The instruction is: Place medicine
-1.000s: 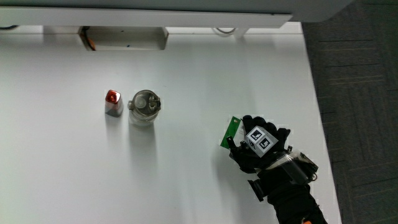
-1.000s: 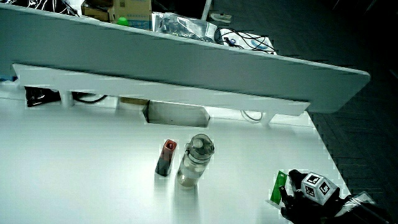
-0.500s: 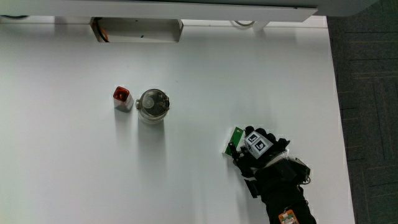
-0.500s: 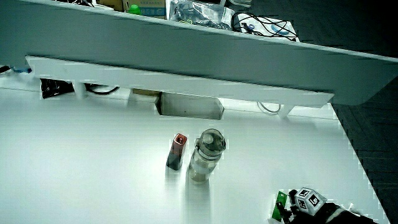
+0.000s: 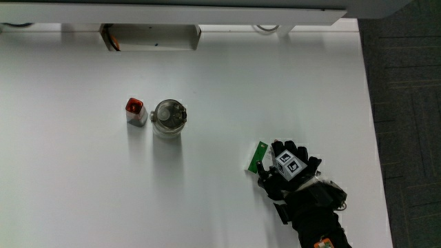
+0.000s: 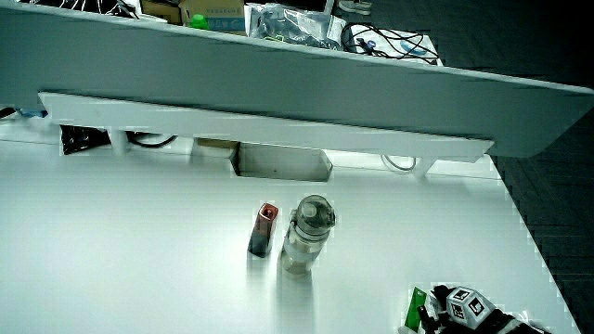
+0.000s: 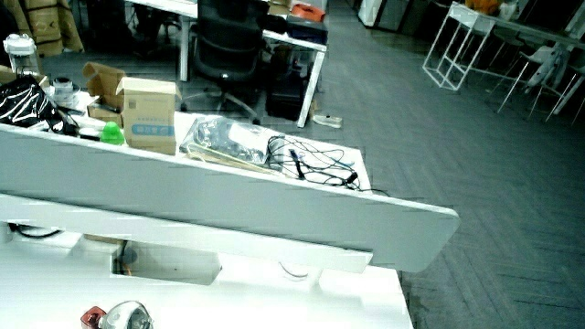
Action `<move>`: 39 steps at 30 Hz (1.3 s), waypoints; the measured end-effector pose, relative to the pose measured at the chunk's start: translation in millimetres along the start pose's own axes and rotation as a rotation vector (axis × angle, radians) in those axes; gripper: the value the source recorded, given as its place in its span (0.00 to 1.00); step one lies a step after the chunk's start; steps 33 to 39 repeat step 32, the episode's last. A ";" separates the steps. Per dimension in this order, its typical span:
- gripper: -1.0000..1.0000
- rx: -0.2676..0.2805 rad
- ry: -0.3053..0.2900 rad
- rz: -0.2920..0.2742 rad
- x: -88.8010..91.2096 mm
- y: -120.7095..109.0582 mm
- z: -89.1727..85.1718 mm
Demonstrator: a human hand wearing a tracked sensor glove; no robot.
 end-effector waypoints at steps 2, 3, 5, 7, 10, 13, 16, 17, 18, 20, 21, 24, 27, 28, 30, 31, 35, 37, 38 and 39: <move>0.21 0.024 0.021 0.013 -2.0 -5.1 1.1; 0.17 0.058 0.023 0.002 -2.4 -7.4 1.4; 0.08 0.081 0.036 0.011 -2.6 -10.2 -0.6; 0.00 0.125 0.045 -0.001 -2.9 -17.5 1.9; 0.00 0.177 0.075 0.020 -2.8 -26.9 6.0; 0.00 0.242 0.121 0.034 -2.5 -36.0 9.8; 0.00 0.275 0.147 0.038 -3.8 -44.9 10.9; 0.00 0.300 0.149 0.042 -4.9 -49.7 12.7; 0.00 0.305 0.146 0.048 -5.9 -53.2 13.9; 0.00 0.315 0.149 0.049 -5.9 -53.7 9.2; 0.00 0.330 0.153 0.045 -6.1 -56.7 9.3; 0.00 0.360 0.164 0.047 -7.4 -68.5 12.6; 0.00 0.368 0.179 0.069 -10.1 -86.7 20.8; 0.00 0.371 0.184 0.076 -11.1 -92.8 23.6; 0.00 0.405 0.183 0.087 -12.6 -107.9 30.8; 0.00 0.408 0.192 0.085 -11.8 -109.3 26.7; 0.00 0.417 0.188 0.077 -12.3 -115.7 27.1; 0.00 0.417 0.188 0.077 -12.3 -115.7 27.1; 0.00 0.417 0.188 0.077 -12.3 -115.7 27.1; 0.00 0.417 0.188 0.077 -12.3 -115.7 27.1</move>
